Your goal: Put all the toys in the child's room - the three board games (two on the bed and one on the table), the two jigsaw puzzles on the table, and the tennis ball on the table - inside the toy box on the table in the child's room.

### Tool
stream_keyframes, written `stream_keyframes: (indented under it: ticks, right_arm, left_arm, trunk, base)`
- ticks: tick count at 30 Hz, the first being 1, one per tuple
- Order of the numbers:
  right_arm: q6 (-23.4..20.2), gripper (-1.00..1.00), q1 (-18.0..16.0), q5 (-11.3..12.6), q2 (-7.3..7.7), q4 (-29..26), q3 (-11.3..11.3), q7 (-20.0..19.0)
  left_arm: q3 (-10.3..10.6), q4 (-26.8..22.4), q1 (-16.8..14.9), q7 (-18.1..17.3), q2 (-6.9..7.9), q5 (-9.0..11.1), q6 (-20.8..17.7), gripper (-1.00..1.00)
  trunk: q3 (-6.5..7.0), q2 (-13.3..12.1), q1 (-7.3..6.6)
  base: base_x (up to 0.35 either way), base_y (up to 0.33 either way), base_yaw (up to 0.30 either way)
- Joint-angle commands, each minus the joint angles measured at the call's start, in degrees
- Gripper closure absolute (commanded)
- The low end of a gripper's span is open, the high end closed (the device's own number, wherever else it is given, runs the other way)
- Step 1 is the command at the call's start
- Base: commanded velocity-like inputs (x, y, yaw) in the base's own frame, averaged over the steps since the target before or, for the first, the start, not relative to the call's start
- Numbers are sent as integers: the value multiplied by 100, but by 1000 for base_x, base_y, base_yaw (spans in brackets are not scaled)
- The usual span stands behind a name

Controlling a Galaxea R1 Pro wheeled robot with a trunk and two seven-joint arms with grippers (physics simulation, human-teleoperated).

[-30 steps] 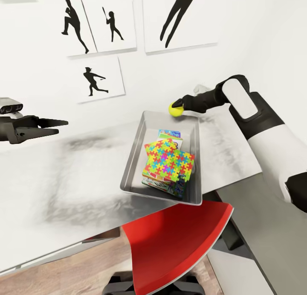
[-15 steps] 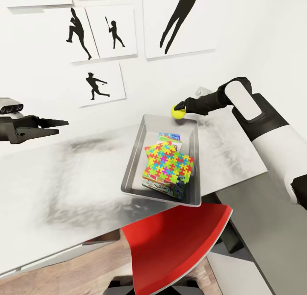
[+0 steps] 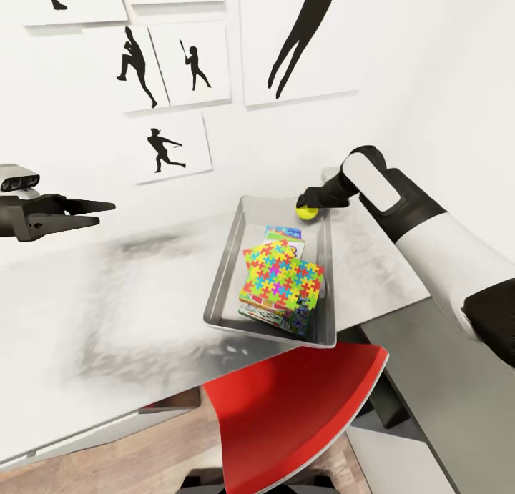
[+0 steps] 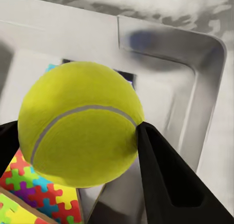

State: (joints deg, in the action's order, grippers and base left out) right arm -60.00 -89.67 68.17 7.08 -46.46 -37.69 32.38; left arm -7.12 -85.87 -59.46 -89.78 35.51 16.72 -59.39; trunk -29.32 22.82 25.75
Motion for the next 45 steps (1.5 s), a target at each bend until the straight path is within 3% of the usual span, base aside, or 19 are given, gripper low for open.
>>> stream_keyframes:
  ticks: [1,22,30,36,37,45]
  right_arm:
    - [0,100,-8,74,-8,8,-30,96]
    - [246,100,-7,54,-34,318,-48,171]
    - [327,100,-7,53,-46,712,-75,601]
    - [314,100,-7,55,-46,783,-137,660]
    - [310,-100,-7,55,-43,785,-140,662]
    - [305,-100,-7,56,-40,788,-138,649]
  left_arm:
    - [2,0,-5,-22,5,-2,-61,-100]
    - [9,0,-5,-22,0,-2,-61,-100]
    - [0,0,-5,-22,0,-2,-61,-100]
    - [0,0,-5,-22,0,-2,-61,-100]
    - [0,0,-5,-22,0,-2,-61,-100]
    - [0,0,-5,-22,0,-2,-61,-100]
  trunk:
    - [-8,10,3]
    - [-20,10,3]
    - [-20,10,3]
    - [-20,10,3]
    - [-20,10,3]
    - [-20,10,3]
  base:
    - [0,0,0]
    - [0,0,20]
    - [0,0,0]
    - [0,0,0]
    - [0,0,0]
    - [0,0,0]
